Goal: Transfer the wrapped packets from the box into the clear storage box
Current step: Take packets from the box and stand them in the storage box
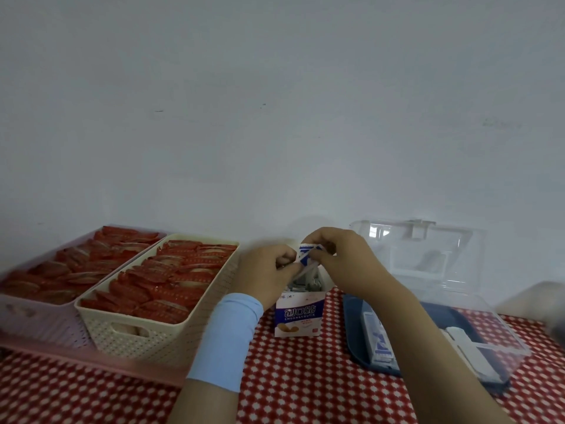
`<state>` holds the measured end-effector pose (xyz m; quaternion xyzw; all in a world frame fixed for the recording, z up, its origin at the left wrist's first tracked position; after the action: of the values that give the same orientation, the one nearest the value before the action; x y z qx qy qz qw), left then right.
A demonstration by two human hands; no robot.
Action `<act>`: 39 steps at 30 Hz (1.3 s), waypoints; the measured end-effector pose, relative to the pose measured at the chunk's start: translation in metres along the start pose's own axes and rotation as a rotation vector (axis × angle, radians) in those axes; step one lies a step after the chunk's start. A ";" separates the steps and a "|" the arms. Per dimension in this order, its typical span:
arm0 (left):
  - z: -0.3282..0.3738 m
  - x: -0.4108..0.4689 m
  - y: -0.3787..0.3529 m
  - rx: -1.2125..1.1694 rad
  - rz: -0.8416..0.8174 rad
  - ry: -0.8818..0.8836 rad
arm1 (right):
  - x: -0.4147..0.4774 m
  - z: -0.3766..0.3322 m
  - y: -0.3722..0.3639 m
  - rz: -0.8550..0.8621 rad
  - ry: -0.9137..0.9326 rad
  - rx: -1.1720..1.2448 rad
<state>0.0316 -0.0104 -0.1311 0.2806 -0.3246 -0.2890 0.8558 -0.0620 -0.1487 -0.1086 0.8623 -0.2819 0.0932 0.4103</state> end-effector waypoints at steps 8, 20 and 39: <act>0.010 0.004 0.019 -0.622 -0.166 0.111 | -0.016 -0.011 0.024 0.012 0.024 0.443; 0.027 -0.012 0.003 -1.274 -0.379 0.286 | -0.020 -0.008 0.017 -0.092 0.073 0.502; 0.026 -0.007 -0.003 -1.430 -0.278 0.311 | -0.030 -0.020 0.010 -0.124 0.133 0.155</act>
<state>0.0076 -0.0150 -0.1195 -0.2689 0.1060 -0.4921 0.8212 -0.0910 -0.1261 -0.1005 0.8990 -0.1922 0.1460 0.3653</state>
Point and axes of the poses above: each hand's wrist, its own x-axis towards the middle knuckle, its own y-axis out of the back of the hand, z = x × y, the point moved 1 cm from there along x, towards the middle knuckle, and after that the axes turned 3 degrees about -y, right-handed, at the moved point
